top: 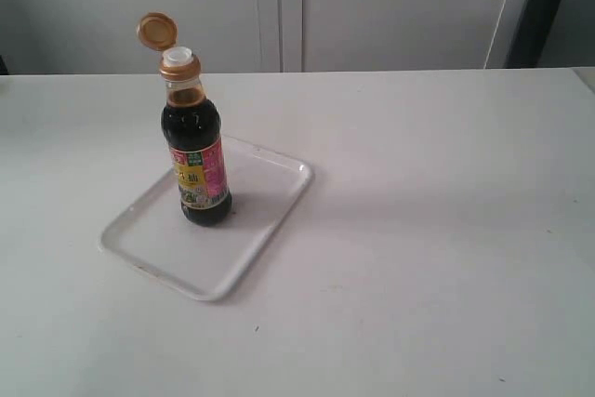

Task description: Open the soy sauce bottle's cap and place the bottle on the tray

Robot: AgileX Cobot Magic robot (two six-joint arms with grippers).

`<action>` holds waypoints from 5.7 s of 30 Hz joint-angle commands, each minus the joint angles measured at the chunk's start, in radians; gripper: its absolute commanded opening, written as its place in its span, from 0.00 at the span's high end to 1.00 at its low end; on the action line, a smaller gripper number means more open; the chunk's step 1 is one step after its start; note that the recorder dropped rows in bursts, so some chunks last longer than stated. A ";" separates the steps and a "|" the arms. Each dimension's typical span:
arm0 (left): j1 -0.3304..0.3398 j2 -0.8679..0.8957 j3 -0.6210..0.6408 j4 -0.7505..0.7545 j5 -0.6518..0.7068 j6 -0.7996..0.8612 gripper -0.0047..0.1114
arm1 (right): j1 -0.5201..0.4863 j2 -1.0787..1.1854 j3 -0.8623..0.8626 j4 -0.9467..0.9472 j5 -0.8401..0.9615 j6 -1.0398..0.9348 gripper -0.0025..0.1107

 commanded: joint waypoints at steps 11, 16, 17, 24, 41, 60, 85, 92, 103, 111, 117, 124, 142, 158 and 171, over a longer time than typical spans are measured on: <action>0.239 -0.118 0.168 -0.085 -0.095 0.005 0.96 | -0.009 -0.004 0.002 -0.001 -0.010 -0.003 0.98; 0.290 -0.160 0.222 -0.094 -0.120 0.005 0.96 | -0.009 -0.004 0.002 -0.001 -0.010 -0.003 0.98; 0.298 -0.165 0.231 -0.094 -0.123 0.005 0.96 | -0.009 -0.004 0.002 -0.001 -0.010 -0.003 0.98; 0.314 -0.228 0.298 -0.105 -0.151 0.023 0.96 | -0.009 -0.004 0.002 -0.001 -0.010 -0.003 0.98; 0.314 -0.266 0.410 -0.126 -0.201 0.026 0.96 | -0.009 -0.004 0.002 -0.001 -0.010 -0.003 0.98; 0.314 -0.266 0.410 -0.133 -0.244 0.023 0.96 | -0.009 -0.004 0.002 -0.001 -0.010 -0.003 0.98; 0.314 -0.266 0.410 -0.133 -0.247 0.023 0.96 | -0.009 -0.004 0.002 -0.001 -0.010 -0.003 0.98; 0.314 -0.266 0.410 -0.133 -0.247 0.023 0.96 | -0.009 -0.004 0.002 -0.001 -0.010 -0.003 0.98; 0.314 -0.266 0.410 -0.133 -0.247 0.023 0.96 | -0.009 -0.004 0.002 -0.012 -0.010 -0.005 0.98; 0.314 -0.266 0.410 -0.133 -0.247 0.023 0.96 | -0.009 -0.072 0.033 -0.076 -0.012 0.019 0.98; 0.314 -0.266 0.410 -0.133 -0.247 0.023 0.96 | -0.009 -0.181 0.114 -0.151 -0.014 0.113 0.98; 0.314 -0.266 0.410 -0.133 -0.247 0.023 0.96 | -0.009 -0.273 0.199 -0.151 -0.009 0.109 0.98; 0.314 -0.266 0.410 -0.133 -0.247 0.023 0.96 | -0.009 -0.364 0.397 -0.143 -0.045 0.098 0.98; 0.314 -0.266 0.410 -0.133 -0.247 0.026 0.96 | -0.009 -0.364 0.397 -0.143 0.009 0.069 0.98; 0.314 -0.266 0.410 -0.133 -0.247 0.026 0.96 | -0.009 -0.364 0.397 -0.143 0.030 0.069 0.98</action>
